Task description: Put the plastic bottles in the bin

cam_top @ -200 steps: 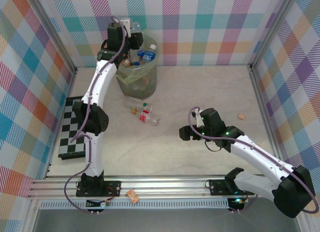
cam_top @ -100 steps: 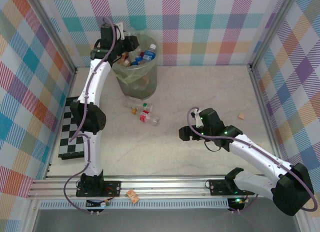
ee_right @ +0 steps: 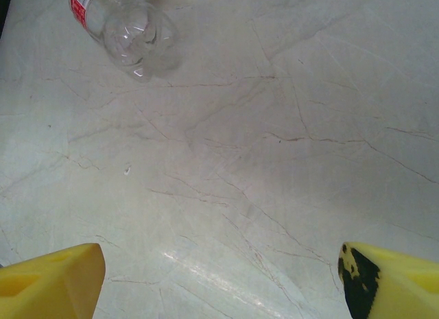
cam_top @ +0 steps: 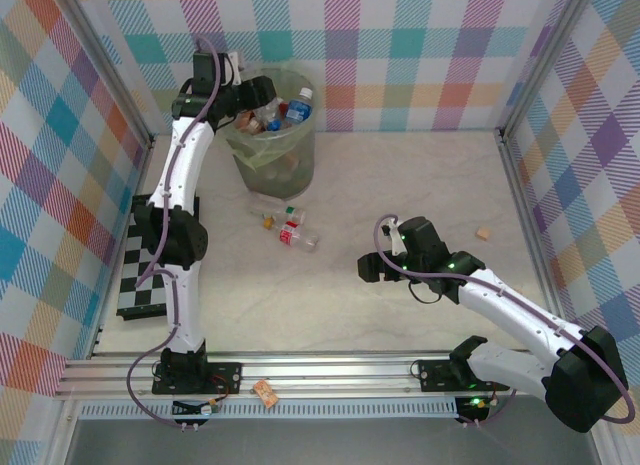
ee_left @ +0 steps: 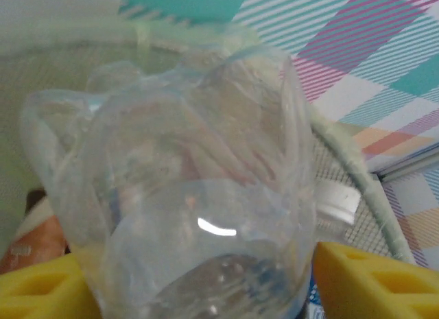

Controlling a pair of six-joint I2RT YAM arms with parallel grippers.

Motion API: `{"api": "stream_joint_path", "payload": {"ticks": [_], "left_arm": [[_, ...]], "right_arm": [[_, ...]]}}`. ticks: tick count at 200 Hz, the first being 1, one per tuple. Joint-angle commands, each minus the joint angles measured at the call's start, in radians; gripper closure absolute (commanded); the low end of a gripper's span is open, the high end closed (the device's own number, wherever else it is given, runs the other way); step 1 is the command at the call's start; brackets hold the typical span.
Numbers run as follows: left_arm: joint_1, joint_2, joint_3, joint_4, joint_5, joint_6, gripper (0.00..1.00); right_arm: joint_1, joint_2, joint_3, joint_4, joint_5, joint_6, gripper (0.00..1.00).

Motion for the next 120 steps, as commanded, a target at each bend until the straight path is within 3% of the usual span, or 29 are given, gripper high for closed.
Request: {"api": "stream_joint_path", "payload": {"ticks": [1, 33, 78, 120], "left_arm": [[-0.003, -0.07, -0.06, -0.054, 0.007, 0.047, 0.2], [-0.003, -0.169, -0.159, 0.044, -0.037, 0.047, 0.16], [0.0, -0.278, -0.229, 0.054, -0.234, 0.106, 0.1], [0.0, -0.347, -0.288, 0.102, -0.182, 0.109, 0.11]], "right_arm": [[0.002, 0.003, -0.002, 0.018, -0.019, 0.018, 0.12], [0.002, 0.015, -0.005, 0.034, -0.028, 0.028, 0.12], [0.003, 0.018, -0.011, 0.046, -0.031, 0.029, 0.12], [0.004, 0.028, -0.006, 0.069, -0.036, 0.023, 0.12]]}}
